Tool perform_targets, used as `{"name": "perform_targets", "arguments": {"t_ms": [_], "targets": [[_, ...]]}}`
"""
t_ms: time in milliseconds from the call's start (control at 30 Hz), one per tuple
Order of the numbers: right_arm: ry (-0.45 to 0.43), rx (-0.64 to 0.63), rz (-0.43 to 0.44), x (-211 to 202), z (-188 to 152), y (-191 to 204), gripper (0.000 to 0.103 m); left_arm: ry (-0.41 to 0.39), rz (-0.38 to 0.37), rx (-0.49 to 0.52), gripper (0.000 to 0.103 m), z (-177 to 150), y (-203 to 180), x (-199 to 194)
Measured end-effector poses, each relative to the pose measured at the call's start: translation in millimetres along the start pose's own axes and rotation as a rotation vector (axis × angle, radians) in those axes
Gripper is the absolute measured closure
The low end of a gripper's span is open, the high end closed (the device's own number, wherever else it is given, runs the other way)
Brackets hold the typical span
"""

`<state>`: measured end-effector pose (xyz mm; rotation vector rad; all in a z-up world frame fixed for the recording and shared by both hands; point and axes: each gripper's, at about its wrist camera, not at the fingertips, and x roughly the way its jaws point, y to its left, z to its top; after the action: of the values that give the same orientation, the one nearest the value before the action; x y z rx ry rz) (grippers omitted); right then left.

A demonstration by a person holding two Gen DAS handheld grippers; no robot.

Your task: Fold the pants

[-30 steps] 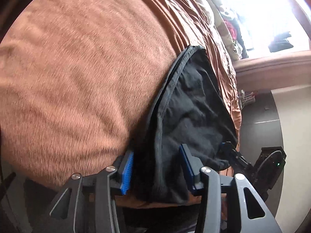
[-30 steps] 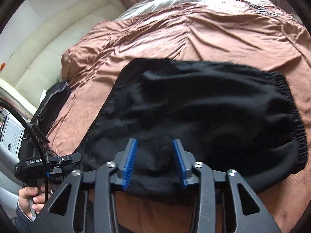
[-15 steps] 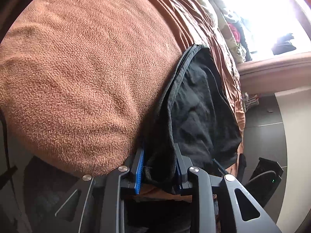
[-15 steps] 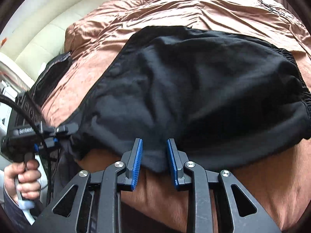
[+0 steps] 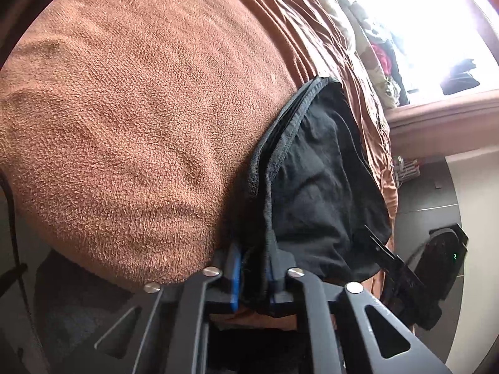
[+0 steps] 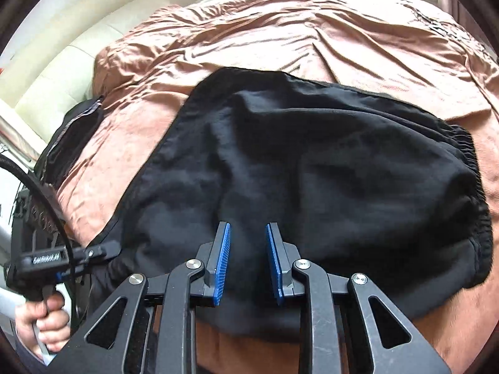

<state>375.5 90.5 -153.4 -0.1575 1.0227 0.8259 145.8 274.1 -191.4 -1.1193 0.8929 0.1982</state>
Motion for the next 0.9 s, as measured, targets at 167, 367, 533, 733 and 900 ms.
{"name": "perform_targets", "arguments": {"t_ms": [167, 367, 533, 733, 900], "targets": [[0.029, 0.032, -0.005, 20, 18, -7, 0.086, -0.011, 0.014, 0.002, 0.093, 0, -5, 1], [0.035, 0.071, -0.016, 34, 42, -14, 0.086, -0.005, 0.013, -0.04, 0.093, 2, -3, 4], [0.039, 0.113, -0.006, 46, 64, -22, 0.086, 0.0, 0.024, -0.073, 0.093, 7, -5, 7], [0.048, 0.14, -0.014, 62, 83, -29, 0.086, -0.003, 0.037, -0.085, 0.093, 12, -6, 10], [0.053, 0.154, -0.043, 73, 98, -35, 0.087, -0.002, 0.047, -0.088, 0.093, 14, -6, 12]]}}
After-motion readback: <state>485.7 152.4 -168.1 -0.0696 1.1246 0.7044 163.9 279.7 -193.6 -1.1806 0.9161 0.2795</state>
